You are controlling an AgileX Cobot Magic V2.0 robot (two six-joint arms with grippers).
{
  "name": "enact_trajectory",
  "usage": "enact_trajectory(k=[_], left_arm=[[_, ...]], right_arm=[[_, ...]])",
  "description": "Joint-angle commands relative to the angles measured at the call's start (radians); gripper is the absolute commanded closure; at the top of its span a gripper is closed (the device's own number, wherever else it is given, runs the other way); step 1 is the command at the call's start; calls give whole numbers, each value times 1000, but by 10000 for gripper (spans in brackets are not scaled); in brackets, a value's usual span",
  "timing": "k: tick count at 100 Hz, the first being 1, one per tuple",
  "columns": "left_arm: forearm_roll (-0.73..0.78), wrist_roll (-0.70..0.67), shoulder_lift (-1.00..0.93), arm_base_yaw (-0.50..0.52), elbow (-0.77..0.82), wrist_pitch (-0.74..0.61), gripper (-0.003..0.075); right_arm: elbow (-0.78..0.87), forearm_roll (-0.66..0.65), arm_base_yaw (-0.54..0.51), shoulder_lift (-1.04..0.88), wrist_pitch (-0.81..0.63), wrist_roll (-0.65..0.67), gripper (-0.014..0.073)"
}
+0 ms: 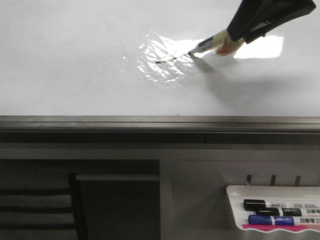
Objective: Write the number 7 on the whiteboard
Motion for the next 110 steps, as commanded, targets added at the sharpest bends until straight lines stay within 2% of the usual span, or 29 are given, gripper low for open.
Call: enact_trajectory(k=[1, 26, 43, 57, 71, 80, 95, 110], left_arm=[[-19, -11, -6, 4, -26, -73, 332], [-19, -11, -6, 4, -26, -94, 332], [-19, -9, -6, 2, -26, -113, 332], [-33, 47, -1, -6, -26, -113, 332], [-116, 202, 37, -72, -28, -111, 332], [-140, 275, 82, -147, -37, -107, 332], [-140, 306, 172, -274, -76, -102, 332], [-140, 332, 243, -374, -121, -119, 332]], right_arm=[[-21, -35, -6, 1, -53, 14, 637], [75, -35, 132, 13, -55, 14, 637], [66, -35, 142, 9, -73, 14, 637], [3, -35, 152, -20, 25, -9, 637], [-88, -35, 197, -69, 207, -145, 637], [-131, -35, 232, -98, 306, -301, 637], [-149, -35, 253, -130, 399, -580, 637], [-149, -35, 253, -139, 414, -627, 637]])
